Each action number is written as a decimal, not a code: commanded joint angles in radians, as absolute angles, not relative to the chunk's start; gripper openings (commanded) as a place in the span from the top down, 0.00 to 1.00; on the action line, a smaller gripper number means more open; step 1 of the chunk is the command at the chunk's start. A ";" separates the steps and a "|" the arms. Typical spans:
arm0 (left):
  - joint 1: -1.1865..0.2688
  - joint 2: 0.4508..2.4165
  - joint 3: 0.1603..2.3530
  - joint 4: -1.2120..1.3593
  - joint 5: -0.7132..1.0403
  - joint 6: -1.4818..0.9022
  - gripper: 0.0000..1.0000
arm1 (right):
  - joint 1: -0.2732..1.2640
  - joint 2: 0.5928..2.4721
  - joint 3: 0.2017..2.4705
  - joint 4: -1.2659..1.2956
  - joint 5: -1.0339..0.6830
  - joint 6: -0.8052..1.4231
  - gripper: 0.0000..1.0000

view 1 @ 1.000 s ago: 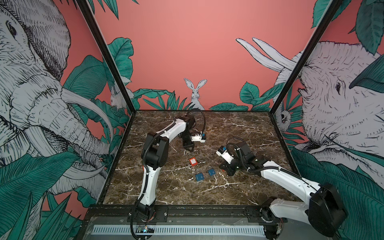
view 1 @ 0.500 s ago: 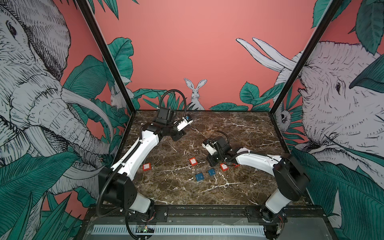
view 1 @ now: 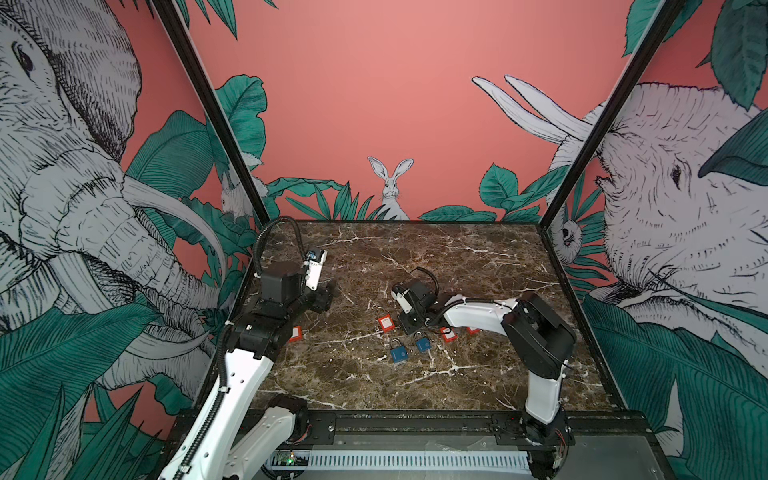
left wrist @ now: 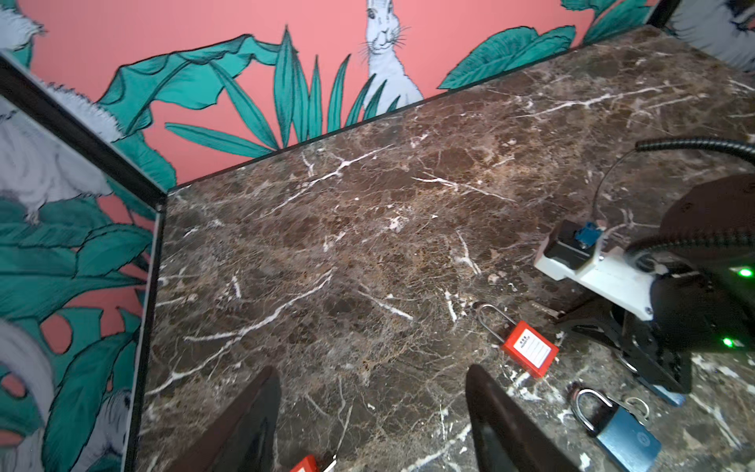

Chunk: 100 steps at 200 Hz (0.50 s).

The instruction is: Lock with the key

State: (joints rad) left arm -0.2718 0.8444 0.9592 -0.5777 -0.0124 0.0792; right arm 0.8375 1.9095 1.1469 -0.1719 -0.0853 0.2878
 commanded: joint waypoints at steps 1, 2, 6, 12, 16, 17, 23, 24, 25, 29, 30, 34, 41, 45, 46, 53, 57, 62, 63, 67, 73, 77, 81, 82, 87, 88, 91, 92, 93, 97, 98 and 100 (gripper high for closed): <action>-0.261 0.852 0.945 -0.636 -0.099 -0.068 0.18 | 0.856 1.925 1.166 -0.141 -0.085 0.308 0.79; -0.261 0.852 0.945 -0.639 -0.102 -0.071 0.18 | 0.856 1.925 1.166 -0.141 -0.086 0.307 0.79; -0.258 0.855 0.946 -0.647 -0.107 -0.080 0.15 | 0.859 1.923 1.166 -0.137 -0.088 0.305 0.78; -0.254 0.861 0.950 -0.658 -0.105 -0.090 0.14 | 0.861 1.921 1.165 -0.136 -0.085 0.305 0.75; -0.251 0.864 0.952 -0.666 -0.105 -0.096 0.14 | 0.864 1.921 1.166 -0.134 -0.084 0.303 0.73; -0.250 0.866 0.953 -0.669 -0.105 -0.097 0.14 | 0.864 1.921 1.165 -0.135 -0.084 0.303 0.73; -0.245 0.872 0.957 -0.680 -0.105 -0.111 0.13 | 0.865 1.919 1.167 -0.136 -0.079 0.301 0.70; -0.244 0.874 0.958 -0.681 -0.105 -0.113 0.13 | 0.864 1.919 1.168 -0.136 -0.078 0.301 0.70; -0.243 0.875 0.958 -0.683 -0.105 -0.116 0.13 | 0.865 1.918 1.168 -0.136 -0.078 0.301 0.70; -0.239 0.881 0.962 -0.690 -0.103 -0.124 0.12 | 0.865 1.917 1.169 -0.137 -0.078 0.299 0.69; -0.239 0.882 0.962 -0.691 -0.103 -0.127 0.12 | 0.865 1.917 1.169 -0.137 -0.078 0.298 0.69; -0.232 0.886 0.966 -0.700 -0.102 -0.138 0.12 | 0.865 1.916 1.170 -0.138 -0.078 0.295 0.69; -0.222 0.893 0.971 -0.716 -0.097 -0.154 0.11 | 0.865 1.910 1.170 -0.143 -0.076 0.291 0.69; -0.215 0.895 0.970 -0.722 -0.088 -0.157 0.10 | 0.865 1.906 1.168 -0.140 -0.073 0.287 0.68; -0.213 0.895 0.970 -0.722 -0.086 -0.158 0.10 | 0.865 1.905 1.166 -0.139 -0.072 0.285 0.68; -0.199 0.895 0.956 -0.720 -0.072 -0.164 0.09 | 0.865 1.897 1.153 -0.123 -0.065 0.282 0.68; -0.189 0.897 0.949 -0.719 -0.064 -0.172 0.09 | 0.865 1.893 1.148 -0.118 -0.057 0.281 0.68; -0.175 0.896 0.940 -0.718 -0.050 -0.184 0.09 | 0.864 1.888 1.145 -0.114 -0.045 0.281 0.67; -0.172 0.896 0.938 -0.719 -0.047 -0.186 0.09 | 0.865 1.886 1.144 -0.114 -0.042 0.280 0.67; -0.158 0.897 0.932 -0.718 -0.030 -0.193 0.09 | 0.864 1.882 1.144 -0.115 -0.033 0.275 0.66; -0.140 0.898 0.922 -0.720 -0.003 -0.201 0.09 | 0.863 1.877 1.145 -0.119 -0.022 0.267 0.65; -0.126 0.900 0.918 -0.723 0.009 -0.206 0.09 | 0.864 1.872 1.146 -0.121 -0.015 0.262 0.65; -0.115 0.899 0.914 -0.726 0.016 -0.214 0.09 | 0.864 1.868 1.147 -0.125 -0.010 0.260 0.65; -0.112 0.900 0.913 -0.728 0.018 -0.216 0.09 | 0.864 1.868 1.147 -0.127 -0.007 0.259 0.64; -0.099 0.901 0.909 -0.733 0.025 -0.225 0.09 | 0.864 1.865 1.152 -0.133 0.002 0.258 0.64; -0.096 0.902 0.908 -0.734 0.027 -0.227 0.09 | 0.864 1.863 1.153 -0.135 0.002 0.258 0.64; -0.087 0.902 0.906 -0.737 0.034 -0.231 0.08 | 0.864 1.859 1.155 -0.138 0.004 0.257 0.64; -0.084 0.902 0.905 -0.737 0.038 -0.231 0.08 | 0.864 1.857 1.156 -0.140 0.004 0.256 0.64; -0.082 0.903 0.903 -0.737 0.040 -0.233 0.08 | 0.864 1.857 1.156 -0.140 0.004 0.255 0.64; -0.071 0.903 0.902 -0.736 0.049 -0.238 0.08 | 0.864 1.851 1.156 -0.137 0.002 0.250 0.63; -0.069 0.903 0.901 -0.736 0.054 -0.240 0.08 | 0.864 1.851 1.156 -0.137 0.001 0.248 0.63; -0.063 0.902 0.898 -0.737 0.059 -0.244 0.08 | 0.863 1.849 1.157 -0.135 0.000 0.245 0.63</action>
